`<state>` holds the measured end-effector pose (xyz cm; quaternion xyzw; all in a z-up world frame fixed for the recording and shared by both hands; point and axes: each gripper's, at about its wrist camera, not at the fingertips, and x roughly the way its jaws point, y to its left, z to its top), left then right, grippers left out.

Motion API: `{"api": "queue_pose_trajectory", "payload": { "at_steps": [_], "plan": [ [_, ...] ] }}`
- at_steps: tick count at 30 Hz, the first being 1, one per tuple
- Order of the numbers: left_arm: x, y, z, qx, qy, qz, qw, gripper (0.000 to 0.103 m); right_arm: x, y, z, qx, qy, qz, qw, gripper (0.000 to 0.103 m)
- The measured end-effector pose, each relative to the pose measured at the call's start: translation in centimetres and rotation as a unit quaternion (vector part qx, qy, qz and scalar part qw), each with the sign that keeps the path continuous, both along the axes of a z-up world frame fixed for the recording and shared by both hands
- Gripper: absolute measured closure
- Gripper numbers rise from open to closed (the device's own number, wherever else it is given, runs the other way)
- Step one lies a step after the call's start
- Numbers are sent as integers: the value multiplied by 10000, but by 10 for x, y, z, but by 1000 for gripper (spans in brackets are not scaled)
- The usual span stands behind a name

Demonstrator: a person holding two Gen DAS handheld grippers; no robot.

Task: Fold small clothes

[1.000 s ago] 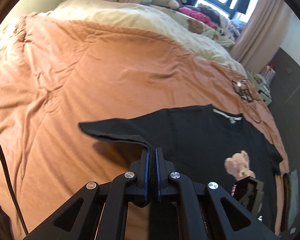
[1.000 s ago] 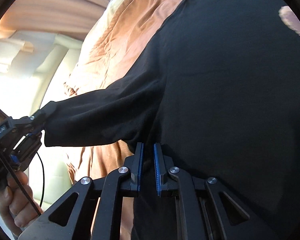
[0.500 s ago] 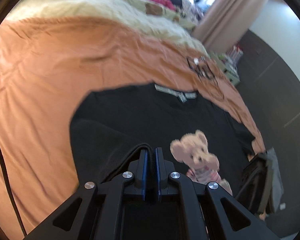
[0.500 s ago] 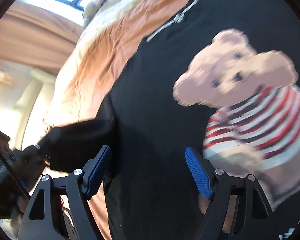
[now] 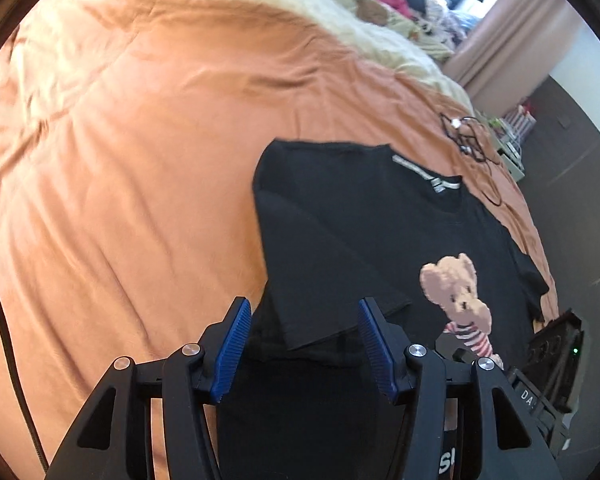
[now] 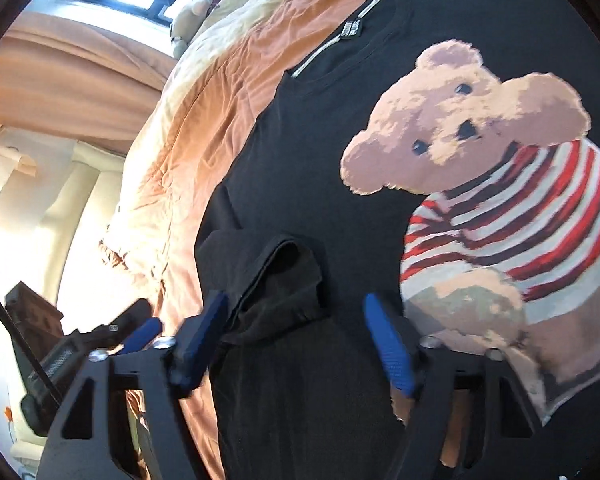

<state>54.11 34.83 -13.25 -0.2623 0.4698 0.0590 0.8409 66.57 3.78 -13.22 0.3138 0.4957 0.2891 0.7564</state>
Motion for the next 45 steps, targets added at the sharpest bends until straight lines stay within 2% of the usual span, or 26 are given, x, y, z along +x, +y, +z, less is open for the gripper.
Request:
{"api": "queue_pose_trajectory", "payload": {
  "at_steps": [4,5,7,8,13,17,24,25,26,27,28,31,34,37,40,42,45],
  "plan": [
    [13,-1,-27,-136,226,108,9996,47,4,5,-7,-60,21,10,10000,64],
    [17,-1,-32,-185,266,99,9994,53,5,6,-8,-88,11,17,10000,67],
    [22,-4,-41,-209,371,105,9990,78,6,9,-9,-89,12,116,9999,83],
    [24,-5,-42,-168,403,148,9989,98,7,9,-12,-8,55,173,9998,88],
    [23,-11,-11,87,-58,99,9999,99,-4,5,-14,121,96,98,9998,91],
    [27,-20,16,76,-333,9,9994,99,-17,11,-13,146,104,244,9995,91],
    [44,-44,33,25,-500,-232,9985,99,-12,-6,-4,73,111,155,9998,88],
    [49,-48,33,29,-502,-267,9984,99,-9,-12,-3,123,91,81,9999,85],
    [53,-51,33,41,-503,-301,9983,99,-6,-20,-1,139,62,-31,9999,73],
    [57,-55,33,53,-504,-346,9981,99,-3,-26,0,121,28,-155,9998,56],
    [62,-59,33,67,-506,-389,9979,99,1,-35,1,116,-29,-297,9995,46],
    [77,-70,33,111,-516,-521,9972,99,11,-46,-2,222,-61,-439,9988,46],
    [90,-79,33,116,-545,-621,9965,99,24,-51,-10,534,25,-445,9976,46],
    [100,-87,33,24,-613,-784,9950,99,27,-48,-16,587,5,-427,9974,46],
    [104,-87,32,-59,-552,-817,9951,90,32,-38,-22,618,-5,-306,9976,46],
    [99,-80,30,36,-548,-746,9957,80,39,-30,-24,570,-36,-213,9981,46],
    [89,-64,26,246,-461,-604,9968,78,45,-24,-25,496,-130,-162,9986,46]
  ]
}}
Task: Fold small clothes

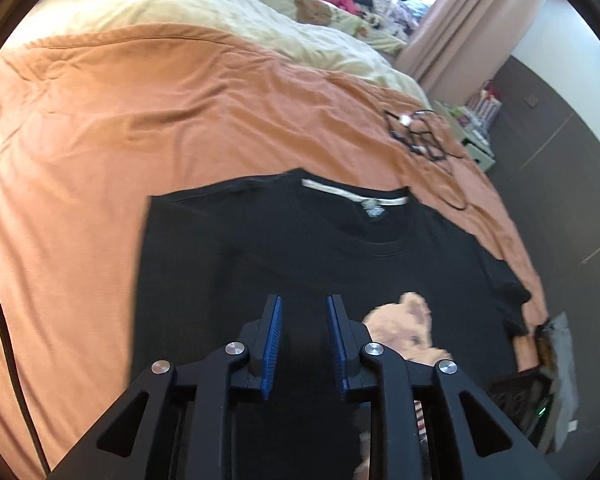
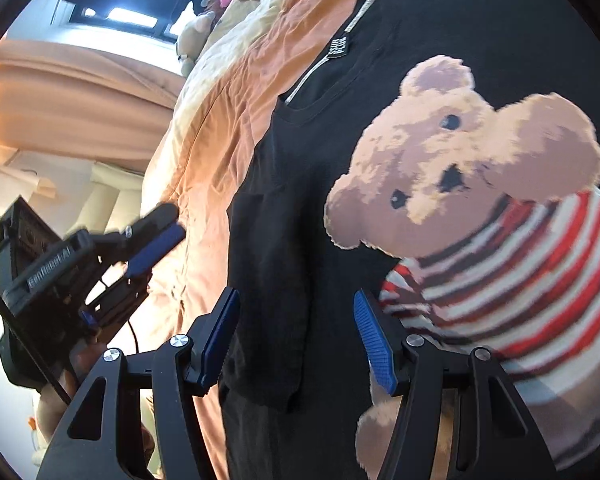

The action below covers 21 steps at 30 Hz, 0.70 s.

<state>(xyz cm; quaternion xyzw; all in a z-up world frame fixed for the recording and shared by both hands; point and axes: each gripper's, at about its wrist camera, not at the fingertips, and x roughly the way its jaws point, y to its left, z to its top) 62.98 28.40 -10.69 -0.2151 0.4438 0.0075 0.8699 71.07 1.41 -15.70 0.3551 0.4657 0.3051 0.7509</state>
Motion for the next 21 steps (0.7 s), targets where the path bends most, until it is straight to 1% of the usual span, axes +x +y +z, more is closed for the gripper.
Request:
{"api": "queue_pose_trajectory", "payload": {
  "at_steps": [3,4,5,6,7,9,14,15,17,18,19,21],
  "plan": [
    [-10,17,-10,192,212,161,9995,78,1,11,1,-149,-122,12,9998,46],
    [-15,25,-15,280,316,227,9989,78,-1,13,2,-207,-164,13,9997,48],
    [-20,30,-20,344,389,267,9983,78,-1,17,2,-289,-214,1,9994,52],
    [-23,35,-24,383,444,292,9979,78,-2,19,3,-307,-228,2,9993,59],
    [-28,40,-28,426,516,328,9972,78,-2,22,2,-308,-230,17,9993,63],
    [-37,49,-39,499,682,414,9956,78,-3,26,1,-340,-287,48,9990,66],
    [-55,61,-61,525,986,448,9927,78,0,43,3,-472,-422,226,9977,69],
    [-58,62,-65,520,1024,447,9924,78,1,46,3,-517,-430,233,9975,71],
    [-66,63,-73,487,1107,430,9917,78,4,52,2,-582,-481,297,9967,80],
    [-69,62,-75,473,1102,412,9919,78,7,54,1,-621,-490,335,9963,88],
    [-72,61,-75,488,1063,379,9924,78,9,56,0,-651,-503,365,9959,95],
    [-77,58,-75,570,1043,304,9924,77,10,51,-1,-620,-499,290,9964,99]
  ]
}}
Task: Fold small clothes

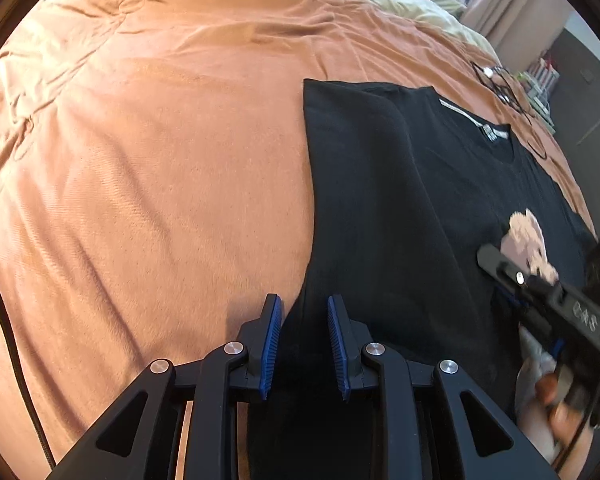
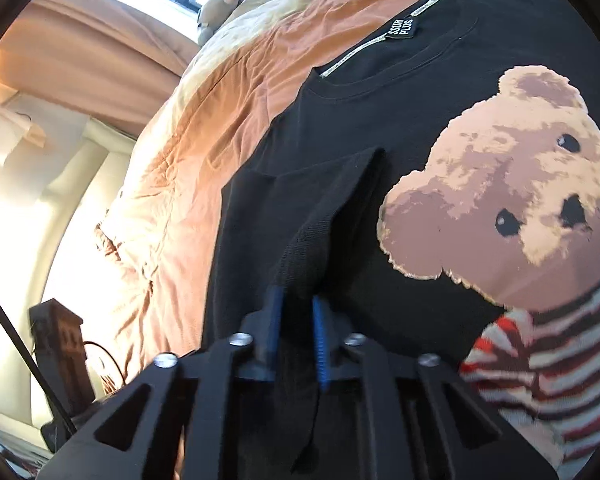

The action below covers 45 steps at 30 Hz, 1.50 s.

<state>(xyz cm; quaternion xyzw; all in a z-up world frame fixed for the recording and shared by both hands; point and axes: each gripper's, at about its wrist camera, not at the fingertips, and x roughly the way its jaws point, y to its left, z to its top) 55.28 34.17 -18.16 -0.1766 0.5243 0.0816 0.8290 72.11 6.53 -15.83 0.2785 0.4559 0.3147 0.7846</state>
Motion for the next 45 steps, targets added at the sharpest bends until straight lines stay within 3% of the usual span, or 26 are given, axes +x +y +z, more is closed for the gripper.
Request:
{"api": "queue_pose_trajectory", "payload": {
  "at_steps": [4,11,14,15,16,24,26,28,33,36,41,42,45],
  "plan": [
    [-4,-2,1,77,51,-37,10000,77,-9,-20,11,-40,-36,-403,9992,100],
    [0,-9,2,399,191,127,9989,75,-17,-27,11,-105,426,-266,9987,94],
    [-3,-9,5,423,236,233,9986,75,-19,-36,21,-86,438,-212,9988,73],
    [-4,-9,5,414,240,243,9986,75,-19,-40,23,2,480,-212,9986,54],
    [-6,-9,6,397,238,247,9986,75,-19,-44,24,122,525,-221,9983,44],
    [-28,-4,12,180,46,294,9994,73,-37,-62,12,482,989,-118,9939,44],
    [-32,-6,13,160,9,271,9995,69,-43,-57,12,439,1035,-1,9937,48],
    [-36,-8,14,183,5,199,9996,69,-46,-48,10,452,1139,181,9923,63],
    [-39,-13,10,425,66,49,9991,69,-45,-32,2,238,1097,298,9932,88],
    [-38,-13,4,711,214,165,9971,69,-40,-34,5,333,993,325,9940,92],
    [-38,-3,2,772,111,430,9960,66,-51,-50,33,453,653,334,9963,94],
    [-38,0,1,738,117,526,9958,66,-54,-52,38,405,594,313,9969,103],
    [-39,3,0,651,112,705,9953,66,-66,-61,43,6,521,165,9985,103]
  ]
}}
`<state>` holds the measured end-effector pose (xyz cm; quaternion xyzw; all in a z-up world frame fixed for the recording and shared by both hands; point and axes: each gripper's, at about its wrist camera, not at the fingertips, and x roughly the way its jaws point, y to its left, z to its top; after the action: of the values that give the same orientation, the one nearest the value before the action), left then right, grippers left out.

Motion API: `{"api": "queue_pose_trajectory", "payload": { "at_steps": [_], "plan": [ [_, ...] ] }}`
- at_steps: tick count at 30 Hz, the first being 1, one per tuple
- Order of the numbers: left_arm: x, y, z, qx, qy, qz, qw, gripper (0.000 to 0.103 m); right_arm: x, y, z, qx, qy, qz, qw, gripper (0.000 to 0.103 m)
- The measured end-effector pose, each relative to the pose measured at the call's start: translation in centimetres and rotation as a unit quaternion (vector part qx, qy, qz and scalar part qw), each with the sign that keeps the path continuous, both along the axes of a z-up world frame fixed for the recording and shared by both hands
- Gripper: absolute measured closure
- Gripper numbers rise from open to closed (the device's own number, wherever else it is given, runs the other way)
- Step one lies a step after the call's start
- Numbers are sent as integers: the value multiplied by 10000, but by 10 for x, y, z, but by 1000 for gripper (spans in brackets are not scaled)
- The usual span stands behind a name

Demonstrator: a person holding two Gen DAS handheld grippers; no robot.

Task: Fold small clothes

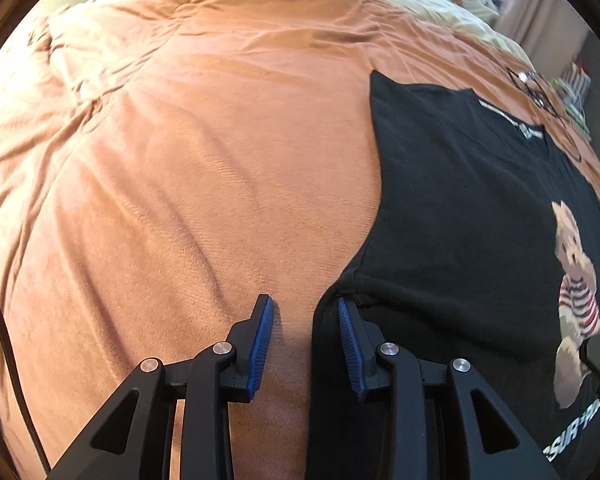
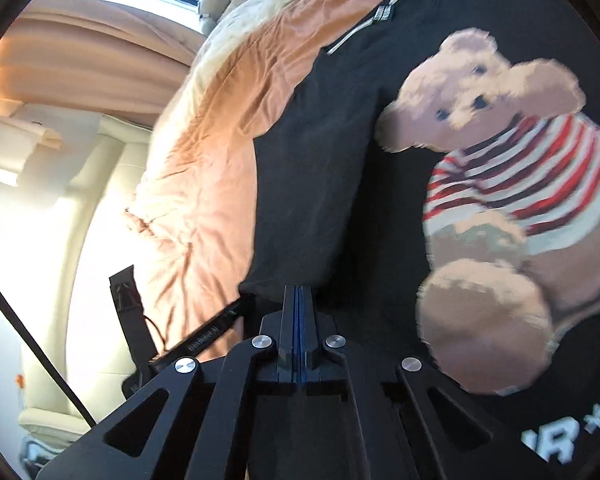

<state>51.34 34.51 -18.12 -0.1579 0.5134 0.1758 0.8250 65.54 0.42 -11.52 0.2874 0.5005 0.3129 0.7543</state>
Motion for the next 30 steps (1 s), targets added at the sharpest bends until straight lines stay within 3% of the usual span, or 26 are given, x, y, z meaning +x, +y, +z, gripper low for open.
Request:
{"api": "queue_pose_trajectory", "payload": {
  "at_steps": [6,11,13,15,16,20,24,30],
  "plan": [
    [-9,-9,13,89,2,108,9999,66,-3,-28,7,-80,74,-311,9995,103],
    [-15,-23,35,-12,-180,-28,9998,66,-13,-71,26,-291,-216,-529,9979,99],
    [-16,-34,46,3,-265,-140,9995,66,-20,-87,32,-348,-323,-583,9972,77],
    [-14,-46,55,12,-321,-239,9992,66,-31,-106,43,-512,-677,-657,9942,37],
    [-15,-51,59,7,-337,-283,9990,66,-35,-115,46,-636,-811,-713,9921,31],
    [-5,-79,72,25,-429,-552,9975,65,-33,-148,58,-720,-1018,-801,9890,31],
    [15,-106,76,-5,-544,-770,9956,53,-24,-177,63,-868,-1172,-898,9852,31],
    [64,-152,67,148,-504,-1235,9910,52,2,-222,57,-914,-1120,-1258,9815,31]
  ]
}}
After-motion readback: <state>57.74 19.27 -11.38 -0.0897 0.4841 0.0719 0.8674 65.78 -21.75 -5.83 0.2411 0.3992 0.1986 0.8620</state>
